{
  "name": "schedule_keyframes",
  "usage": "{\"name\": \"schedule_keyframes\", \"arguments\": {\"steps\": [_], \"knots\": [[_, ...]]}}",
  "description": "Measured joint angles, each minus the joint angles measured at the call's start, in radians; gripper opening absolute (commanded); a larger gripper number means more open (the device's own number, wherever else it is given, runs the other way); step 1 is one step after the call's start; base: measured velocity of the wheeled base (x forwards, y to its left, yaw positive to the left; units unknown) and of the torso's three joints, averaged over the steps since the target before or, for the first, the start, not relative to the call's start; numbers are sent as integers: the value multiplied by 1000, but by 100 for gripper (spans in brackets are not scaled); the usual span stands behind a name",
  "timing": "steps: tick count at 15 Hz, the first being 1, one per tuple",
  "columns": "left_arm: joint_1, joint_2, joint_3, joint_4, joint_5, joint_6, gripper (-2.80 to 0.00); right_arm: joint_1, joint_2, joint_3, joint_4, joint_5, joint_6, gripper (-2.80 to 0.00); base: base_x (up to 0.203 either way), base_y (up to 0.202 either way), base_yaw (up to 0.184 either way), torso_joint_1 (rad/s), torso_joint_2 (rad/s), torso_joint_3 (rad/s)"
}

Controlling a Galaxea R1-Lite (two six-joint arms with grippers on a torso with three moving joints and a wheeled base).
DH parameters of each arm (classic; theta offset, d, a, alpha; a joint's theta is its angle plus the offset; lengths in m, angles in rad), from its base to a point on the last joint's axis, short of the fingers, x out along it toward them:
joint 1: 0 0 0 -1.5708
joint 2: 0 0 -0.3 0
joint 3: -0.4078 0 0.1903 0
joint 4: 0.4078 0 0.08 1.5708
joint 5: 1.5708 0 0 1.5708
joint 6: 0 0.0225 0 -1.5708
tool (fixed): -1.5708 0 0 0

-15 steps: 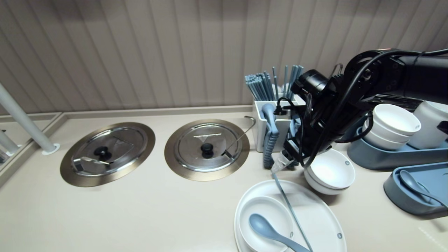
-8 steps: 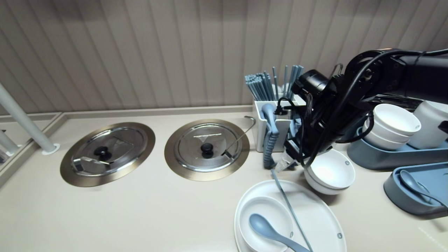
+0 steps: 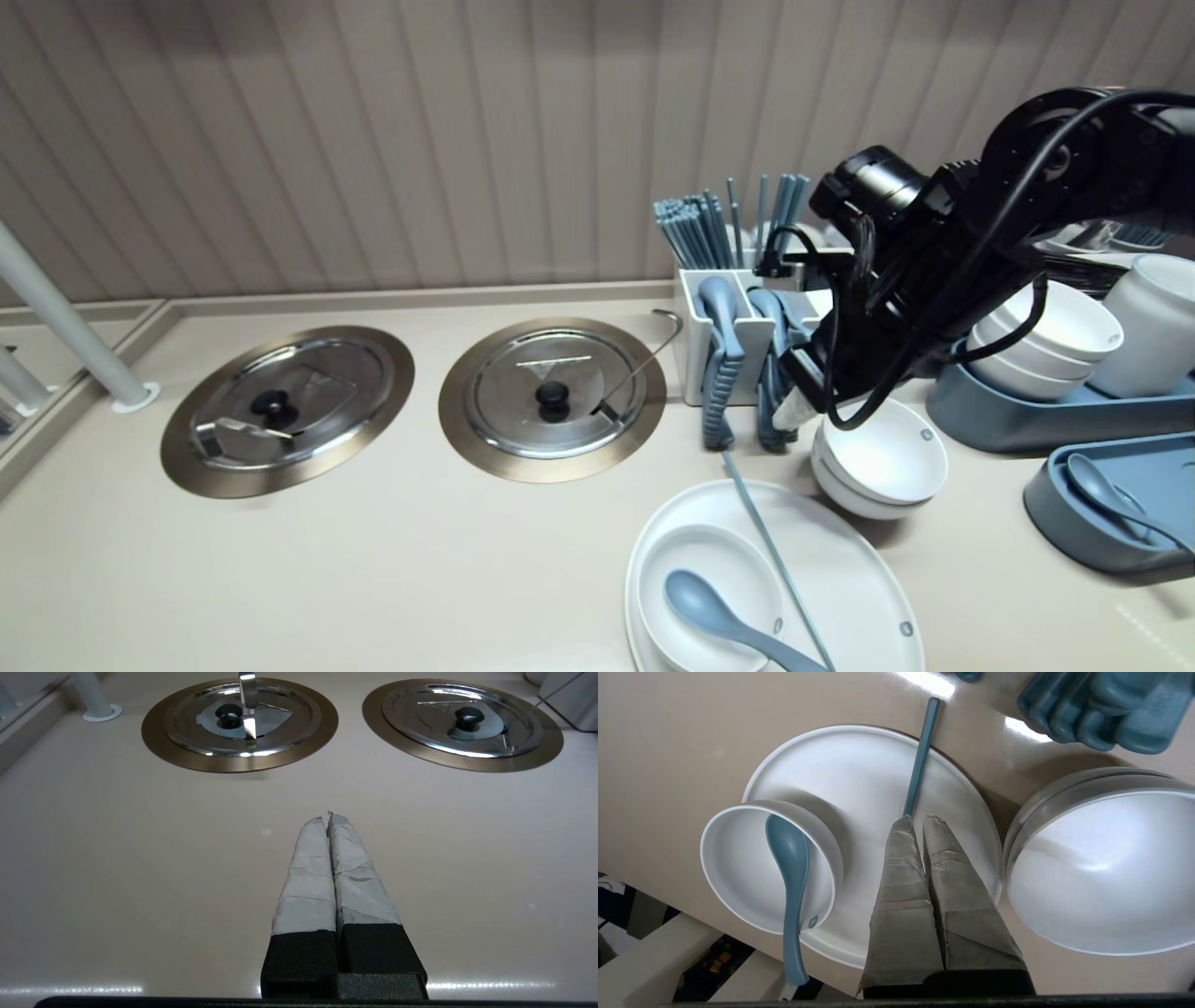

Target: Pick the chopsticks and place it on the plate

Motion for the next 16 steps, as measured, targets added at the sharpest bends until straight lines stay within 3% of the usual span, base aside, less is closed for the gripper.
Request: {"name": "schedule_keyframes", "arguments": {"steps": [9, 16], "knots": [[0, 0, 0, 0, 1, 0, -280, -137, -147, -1, -168, -15, 45, -280, 0, 0, 0, 0, 0, 0], [0, 0, 0, 0, 0, 0, -280, -175, -193, 12, -459, -26, 139, -280, 0, 0, 0, 0, 0, 0]]}}
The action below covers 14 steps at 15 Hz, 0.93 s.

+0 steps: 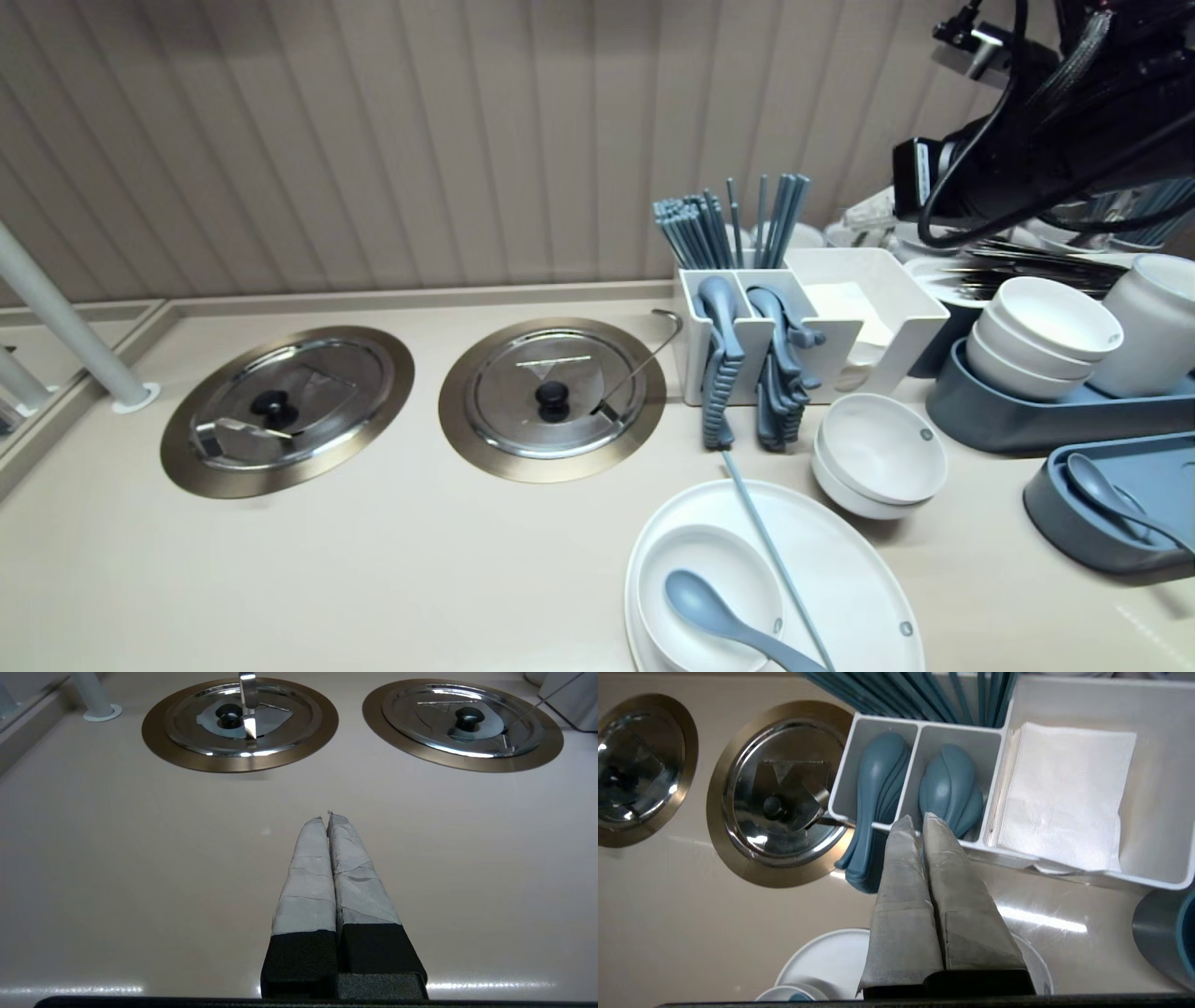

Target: Pick the chopsticks and place it on the plate

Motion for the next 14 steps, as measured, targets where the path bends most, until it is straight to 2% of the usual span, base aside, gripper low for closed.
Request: {"name": "schedule_keyframes", "arguments": {"steps": [2, 6, 11, 14], "knots": [[0, 0, 0, 0, -1, 0, -280, -1, -1, -1, -90, -5, -7, -280, 0, 0, 0, 0, 0, 0], [0, 0, 0, 0, 0, 0, -280, -30, 14, -1, -245, -2, -145, -280, 0, 0, 0, 0, 0, 0], [-1, 0, 0, 0, 0, 0, -280, -42, 66, 3, -408, -11, -154, -280, 0, 0, 0, 0, 0, 0], [-1, 0, 0, 0, 1, 0, -280, -37, 137, 0, -598, -111, -155, -280, 0, 0, 0, 0, 0, 0]]}}
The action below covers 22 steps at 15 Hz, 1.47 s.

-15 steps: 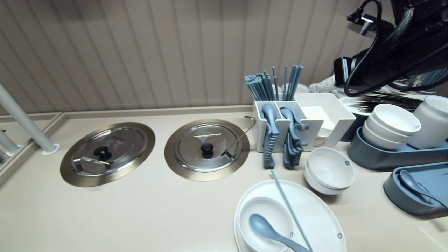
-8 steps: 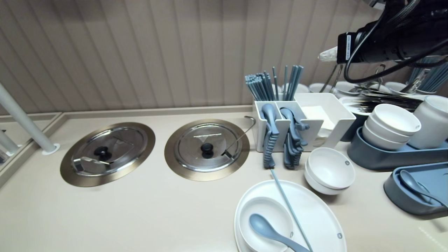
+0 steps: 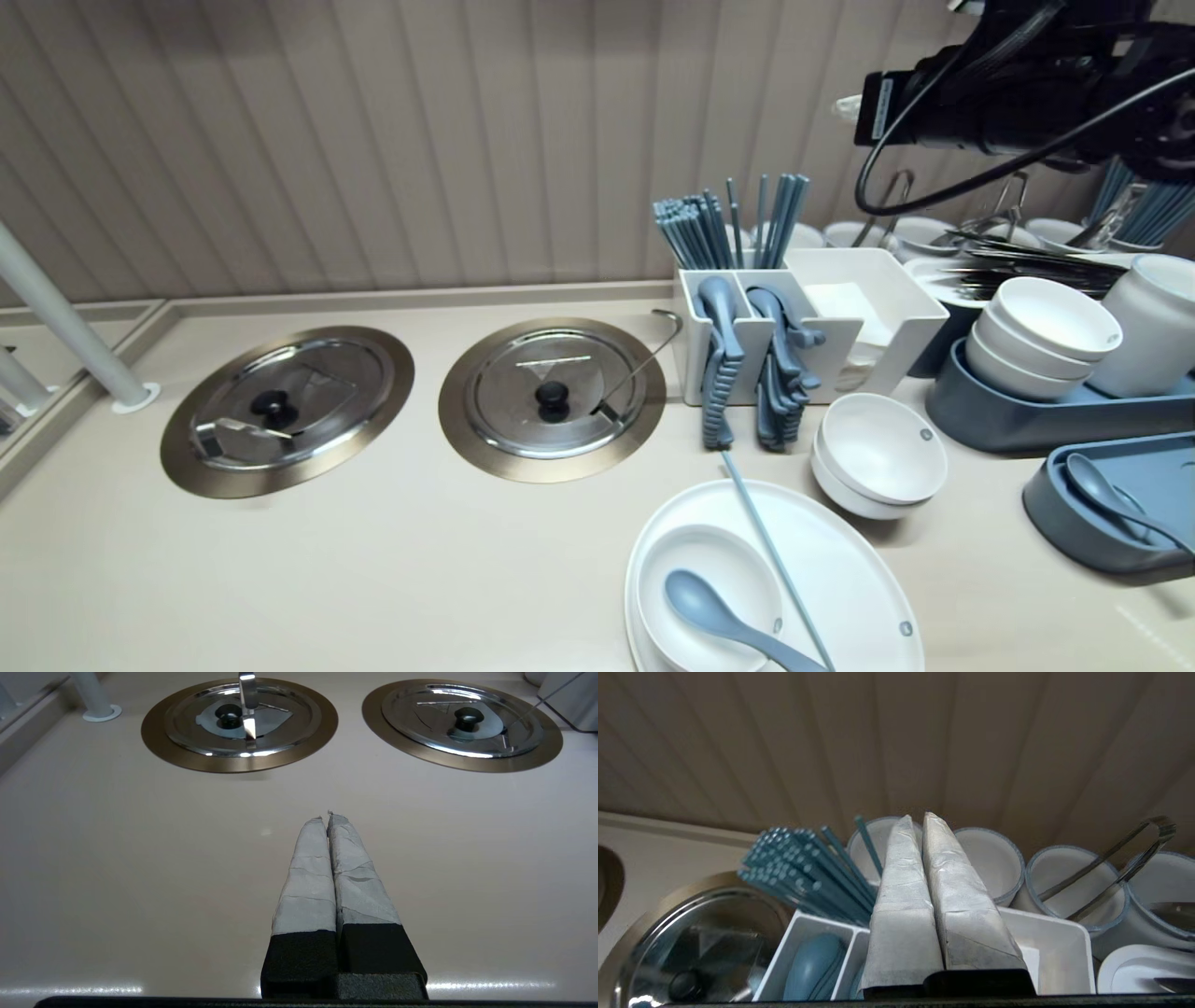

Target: Pick the chopsticks and place it on the plate

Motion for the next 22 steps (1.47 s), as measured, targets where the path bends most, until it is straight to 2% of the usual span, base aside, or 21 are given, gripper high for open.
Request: {"name": "schedule_keyframes", "arguments": {"steps": [2, 11, 12, 22], "knots": [[0, 0, 0, 0, -1, 0, -280, 10, 41, -2, -68, -58, 3, -280, 0, 0, 0, 0, 0, 0], [0, 0, 0, 1, -1, 0, -280, 59, 122, 20, -40, -59, -5, -280, 0, 0, 0, 0, 0, 0], [0, 0, 0, 1, -1, 0, -280, 62, 123, 30, -38, -58, -13, 0, 0, 0, 0, 0, 0, 0], [1, 0, 0, 1, -1, 0, -280, 60, 150, 26, -73, -44, -9, 0, 0, 0, 0, 0, 0, 0]]}}
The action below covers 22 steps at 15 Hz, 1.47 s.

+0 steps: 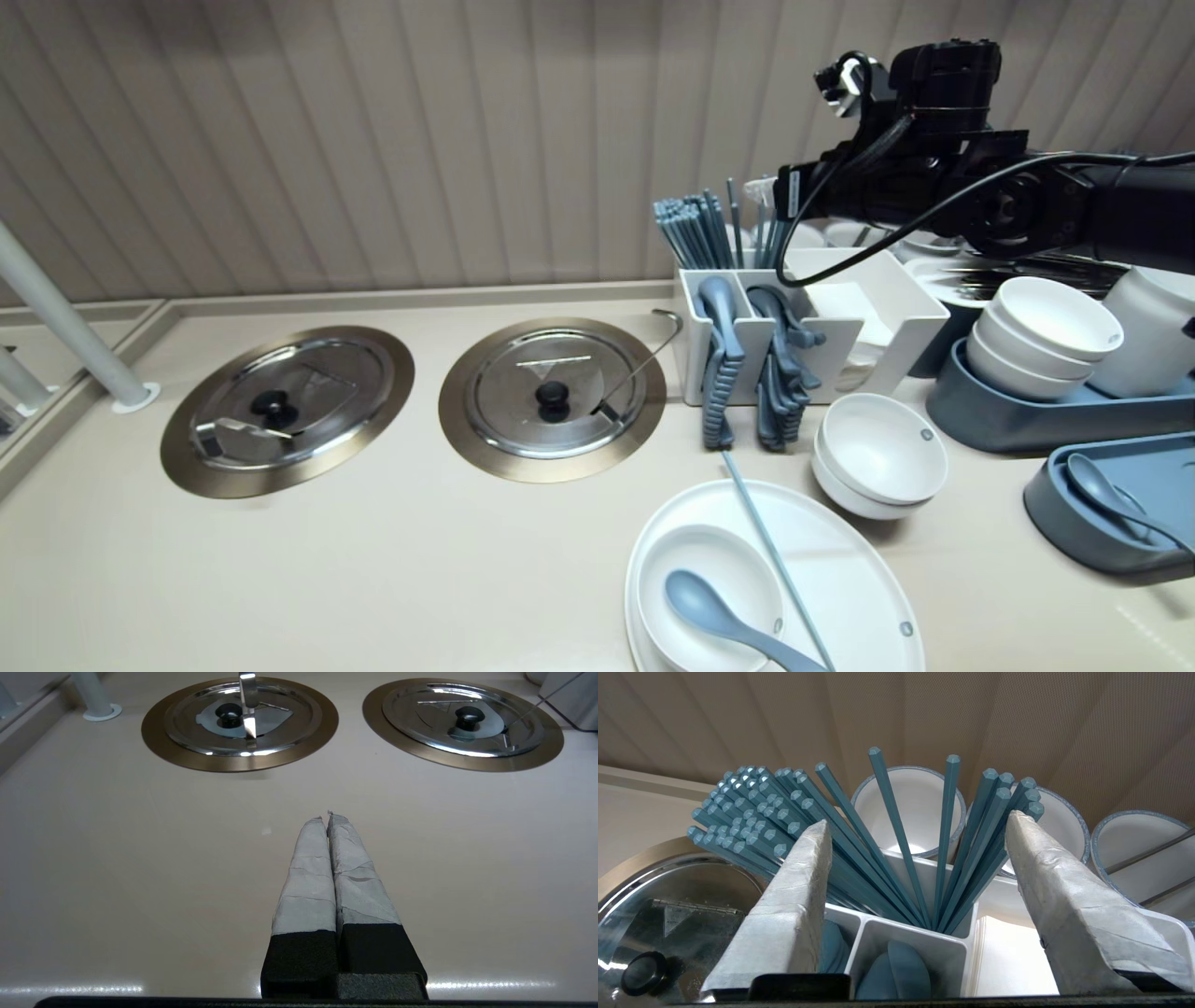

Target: Pick the chopsticks and place it on the plate

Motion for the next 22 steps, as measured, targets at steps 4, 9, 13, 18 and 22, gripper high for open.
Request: {"name": "schedule_keyframes", "arguments": {"steps": [4, 9, 13, 18, 22], "knots": [[0, 0, 0, 0, 0, 0, -280, 13, 4, 0, 0, 24, 22, 0, 0, 0, 0, 0, 0, 0], [0, 0, 0, -1, 0, 0, -280, 35, 20, 11, 0, 40, 22, 0, 0, 0, 0, 0, 0, 0], [0, 0, 0, -1, 0, 0, -280, 63, 43, 14, -1, 30, 17, 0, 0, 0, 0, 0, 0, 0], [0, 0, 0, -1, 0, 0, -280, 83, 66, 16, -64, -12, 14, 0, 0, 0, 0, 0, 0, 0], [0, 0, 0, -1, 0, 0, -280, 85, 100, 8, -150, -50, 12, 0, 0, 0, 0, 0, 0, 0]]}}
